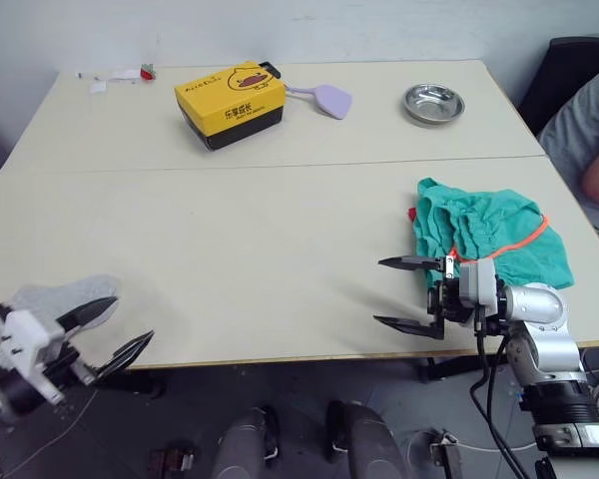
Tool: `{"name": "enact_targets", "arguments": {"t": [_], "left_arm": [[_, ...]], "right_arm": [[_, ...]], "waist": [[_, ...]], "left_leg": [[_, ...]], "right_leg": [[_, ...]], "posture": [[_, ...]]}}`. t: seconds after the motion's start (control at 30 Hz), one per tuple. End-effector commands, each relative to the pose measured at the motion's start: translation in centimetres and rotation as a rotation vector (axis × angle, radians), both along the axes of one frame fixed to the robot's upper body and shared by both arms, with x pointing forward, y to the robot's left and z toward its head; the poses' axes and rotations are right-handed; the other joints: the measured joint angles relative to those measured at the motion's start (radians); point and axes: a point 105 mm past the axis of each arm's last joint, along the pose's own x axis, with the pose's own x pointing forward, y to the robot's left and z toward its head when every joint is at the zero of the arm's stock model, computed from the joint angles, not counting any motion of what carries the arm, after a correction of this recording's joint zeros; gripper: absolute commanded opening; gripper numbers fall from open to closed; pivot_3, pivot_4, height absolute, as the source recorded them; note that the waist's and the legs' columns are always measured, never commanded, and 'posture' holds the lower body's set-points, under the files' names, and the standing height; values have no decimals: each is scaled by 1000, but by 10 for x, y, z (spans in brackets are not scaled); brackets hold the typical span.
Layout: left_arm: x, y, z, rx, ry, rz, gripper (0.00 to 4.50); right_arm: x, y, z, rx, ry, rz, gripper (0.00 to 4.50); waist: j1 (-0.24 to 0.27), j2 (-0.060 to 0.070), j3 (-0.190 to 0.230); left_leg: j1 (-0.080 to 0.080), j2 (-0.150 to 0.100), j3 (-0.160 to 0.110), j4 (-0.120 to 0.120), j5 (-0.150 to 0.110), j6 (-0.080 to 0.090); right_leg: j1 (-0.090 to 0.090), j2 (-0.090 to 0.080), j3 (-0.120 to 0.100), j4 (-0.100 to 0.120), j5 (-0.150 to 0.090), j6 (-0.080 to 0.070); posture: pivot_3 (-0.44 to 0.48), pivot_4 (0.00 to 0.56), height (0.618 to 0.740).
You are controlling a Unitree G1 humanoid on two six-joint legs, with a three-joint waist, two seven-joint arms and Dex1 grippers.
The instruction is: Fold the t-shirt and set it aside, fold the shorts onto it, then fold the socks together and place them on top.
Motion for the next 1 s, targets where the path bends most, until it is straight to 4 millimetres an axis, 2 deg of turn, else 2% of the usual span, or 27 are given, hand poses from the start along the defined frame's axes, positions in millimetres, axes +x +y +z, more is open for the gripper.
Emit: {"name": "enact_targets", "arguments": {"t": [0.03, 0.17, 0.3, 0.37, 0.43, 0.47, 0.53, 0.7, 0.73, 0.87, 1.0], "left_arm": [[-32, 27, 5, -16, -11, 174, 4500], [-76, 64, -9, -76, 17, 431, 4500], [-121, 93, -33, -150, 109, 697, 4500], [-131, 98, -35, -175, 126, 760, 4500], [-129, 99, -29, -212, 129, 764, 4500], [-124, 100, -22, -211, 110, 765, 4500], [-99, 97, -6, -161, 89, 705, 4500], [-59, 97, 6, 11, 120, 612, 4500], [-51, 96, 7, 50, 133, 583, 4500], [-8, 95, 5, 182, 215, 486, 4500], [11, 100, -13, 277, 342, 448, 4500]], "right_arm": [[-16, 10, 14, 53, -26, 56, 4487], [-25, 25, 24, 141, -22, 74, 4487], [-35, 32, 32, 156, 2, 132, 4487], [-35, 32, 38, 177, -5, 133, 4487], [-30, 31, 48, 198, -11, 107, 4487], [-29, 31, 51, 200, 3, 99, 4487], [-30, 32, 50, 179, 14, 106, 4487], [-33, 33, 40, 129, 33, 130, 4487], [-33, 33, 40, 127, 31, 125, 4487], [-30, 32, 37, 124, 32, 87, 4487], [-27, 29, 36, 134, 48, 39, 4487]], "waist": [[0, 0, 0], [-2, -3, 0], [-3, -3, 0], [-2, -4, -1], [1, -9, -4], [1, -10, -4], [5, -13, -6], [5, -12, -8], [3, -13, -8], [-1, -13, -8], [-6, -13, -8]], "left_leg": [[0, 0, 0, 0, -2, 3], [0, 1, -1, 0, -4, 5], [-1, 2, -3, -1, -5, 6], [-3, 3, -6, -2, -7, 8], [-8, 5, -8, -2, -8, 8], [-10, 5, -8, -2, -8, 9], [-12, 3, -8, -2, -8, 8], [-13, 3, -7, -2, -9, 6], [-12, 3, -6, -2, -9, 6], [-12, 3, -4, -1, -9, 4], [-12, 3, -2, -2, -8, 1]], "right_leg": [[0, 0, 0, 0, 0, 0], [0, 1, 0, -1, -1, -2], [0, 4, 1, -11, -4, -7], [1, 8, 1, -22, -8, -15], [1, 12, 5, -27, -7, -13], [-2, 13, 10, -27, -7, -13], [-4, 13, 14, -27, -6, -13], [-2, 13, 15, -23, -4, -9], [-3, 13, 16, -21, 2, 1], [-6, 13, 16, -15, 2, 0], [-10, 13, 19, -10, 1, 0]], "posture": [[0, 150, 740], [0, 150, 740], [0, 150, 740], [0, 150, 740], [0, 150, 740], [0, 150, 740], [0, 150, 740], [0, 150, 740], [0, 150, 740], [0, 150, 740], [0, 150, 740]]}}
